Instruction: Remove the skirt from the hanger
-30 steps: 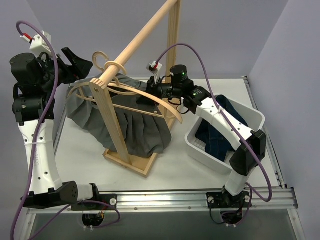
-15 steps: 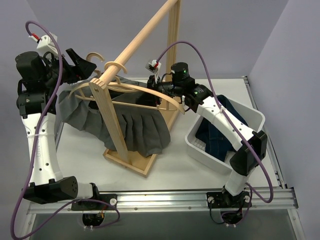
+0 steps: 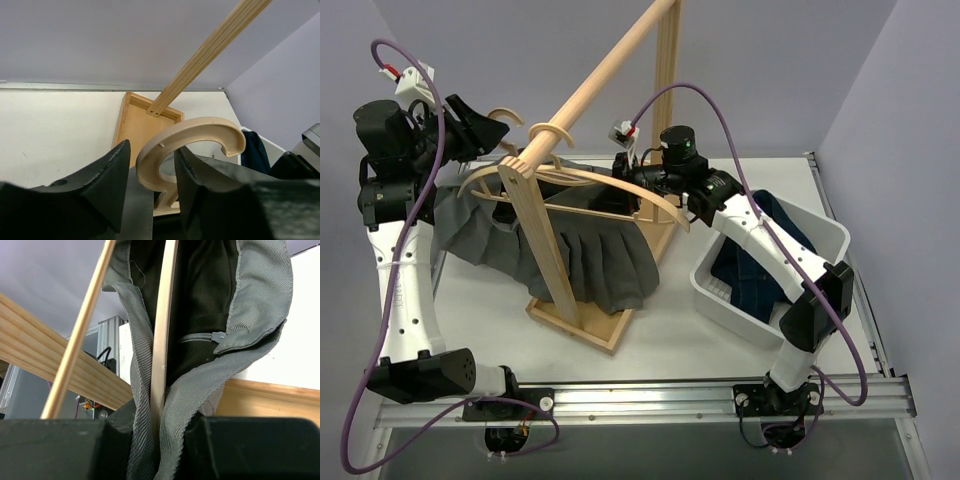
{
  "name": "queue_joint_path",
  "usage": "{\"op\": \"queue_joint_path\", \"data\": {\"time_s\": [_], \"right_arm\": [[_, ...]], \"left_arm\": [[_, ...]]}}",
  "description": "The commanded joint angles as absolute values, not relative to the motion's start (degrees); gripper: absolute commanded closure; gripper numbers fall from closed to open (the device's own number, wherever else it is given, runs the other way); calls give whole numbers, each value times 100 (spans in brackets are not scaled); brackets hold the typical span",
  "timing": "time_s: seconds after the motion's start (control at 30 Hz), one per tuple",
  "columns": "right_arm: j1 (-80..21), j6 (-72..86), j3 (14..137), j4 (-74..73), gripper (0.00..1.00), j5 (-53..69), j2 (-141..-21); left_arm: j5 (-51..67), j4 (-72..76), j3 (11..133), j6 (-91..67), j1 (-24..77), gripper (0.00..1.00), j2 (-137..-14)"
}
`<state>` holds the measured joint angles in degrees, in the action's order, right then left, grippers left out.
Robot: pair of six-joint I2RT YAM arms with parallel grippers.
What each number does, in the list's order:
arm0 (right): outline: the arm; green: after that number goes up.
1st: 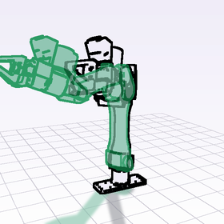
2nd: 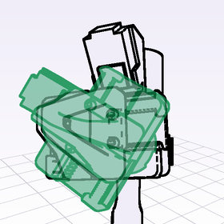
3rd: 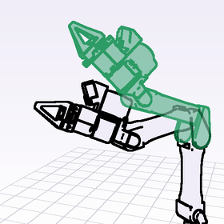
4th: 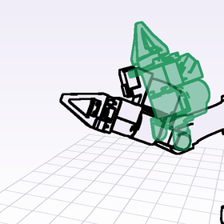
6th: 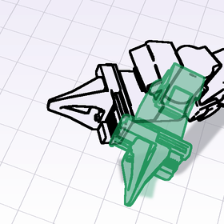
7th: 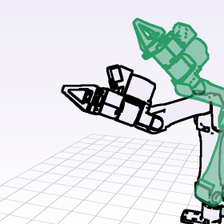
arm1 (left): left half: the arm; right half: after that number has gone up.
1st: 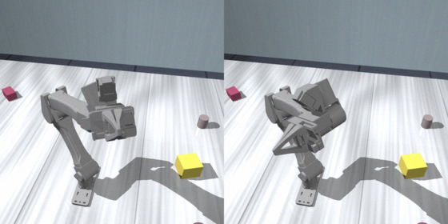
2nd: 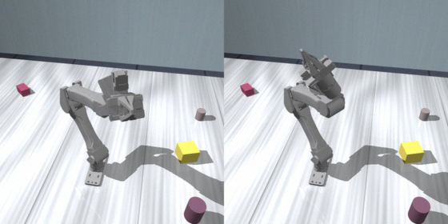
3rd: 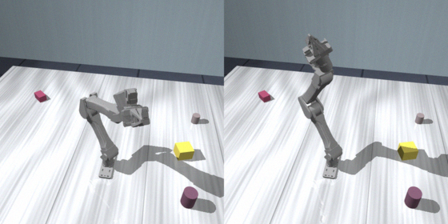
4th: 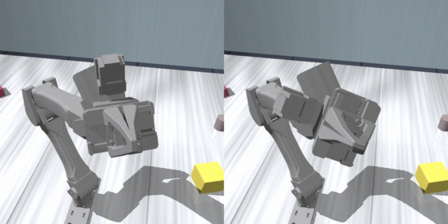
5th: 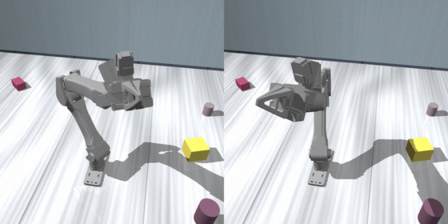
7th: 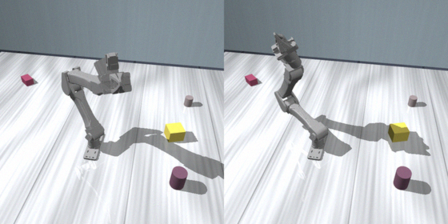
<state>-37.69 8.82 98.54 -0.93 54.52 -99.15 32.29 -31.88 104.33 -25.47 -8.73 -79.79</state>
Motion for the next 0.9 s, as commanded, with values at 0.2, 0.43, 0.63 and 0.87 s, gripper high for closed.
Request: {"op": "queue_joint_path", "data": {"time_s": [0.2,0.43,0.63,0.87], "right_arm": [[-3946,1028,9861,695,100,5634,-9606],[-3973,1089,9747,159,67,4651,-9387],[-3990,958,9396,-597,41,3324,-8921],[-3973,888,8430,-686,37,2505,-8210]], "left_arm": [[3577,-2628,10178,-2689,-905,93,-7998],[3428,-2435,9879,-2619,-905,98,-7656],[3322,-2382,9931,-2663,-914,98,-7532],[3419,-2276,10002,-2812,-914,98,-7445]]}}
